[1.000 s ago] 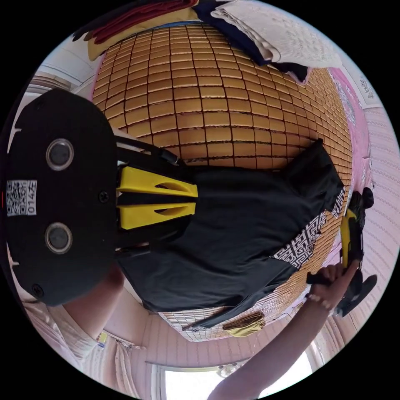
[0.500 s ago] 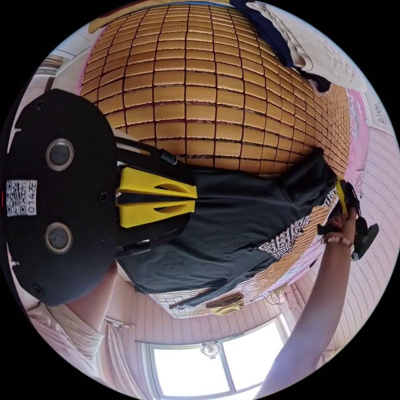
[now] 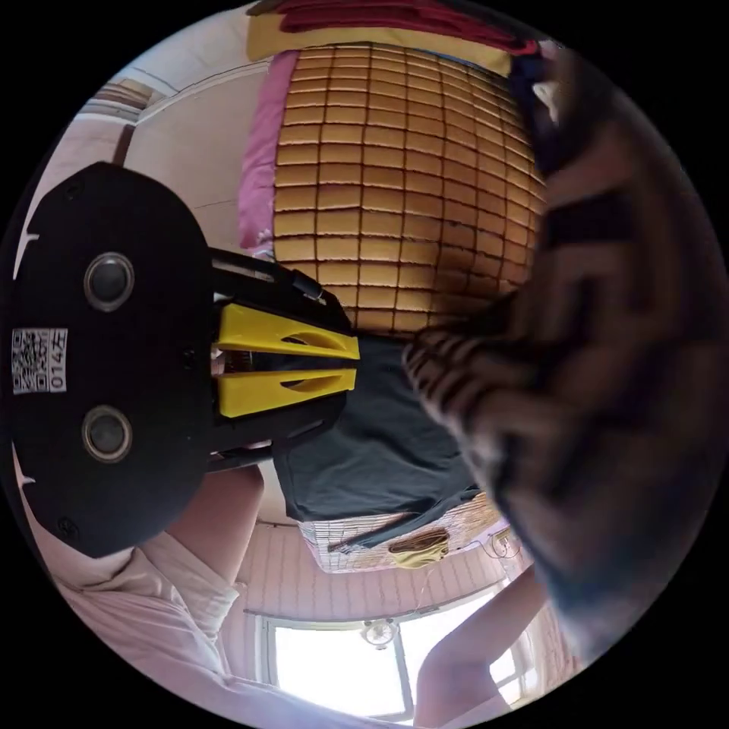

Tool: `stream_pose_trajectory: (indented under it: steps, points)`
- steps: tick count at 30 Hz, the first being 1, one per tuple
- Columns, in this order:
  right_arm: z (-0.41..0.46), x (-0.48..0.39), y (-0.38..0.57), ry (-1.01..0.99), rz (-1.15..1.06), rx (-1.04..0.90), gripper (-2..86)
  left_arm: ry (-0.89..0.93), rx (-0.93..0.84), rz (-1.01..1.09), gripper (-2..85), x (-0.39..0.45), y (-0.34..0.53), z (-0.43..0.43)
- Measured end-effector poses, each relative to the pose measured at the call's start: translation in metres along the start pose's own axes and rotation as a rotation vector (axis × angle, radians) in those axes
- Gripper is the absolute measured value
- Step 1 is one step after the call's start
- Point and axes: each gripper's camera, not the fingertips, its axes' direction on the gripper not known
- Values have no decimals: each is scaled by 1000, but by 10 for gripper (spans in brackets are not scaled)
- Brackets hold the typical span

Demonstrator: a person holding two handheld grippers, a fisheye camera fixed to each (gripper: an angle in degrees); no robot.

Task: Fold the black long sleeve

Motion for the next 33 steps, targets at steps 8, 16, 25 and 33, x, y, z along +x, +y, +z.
stream_pose_trajectory:
  steps: [8, 16, 25, 33]
  points:
    - [64, 23, -25, 263, 244, -13, 84, -77, -54, -280, 2, -68, 70, -39]
    - [115, 33, -57, 327, 338, -95, 25, -202, 125, -205, 74, -76, 66, -78]
    - [114, 30, -74, 249, 337, 36, 3, -81, 12, -283, 1, -119, 61, -48]
    - [123, 28, -88, 228, 382, 205, 15, -258, 412, -407, 48, -153, 122, -145]
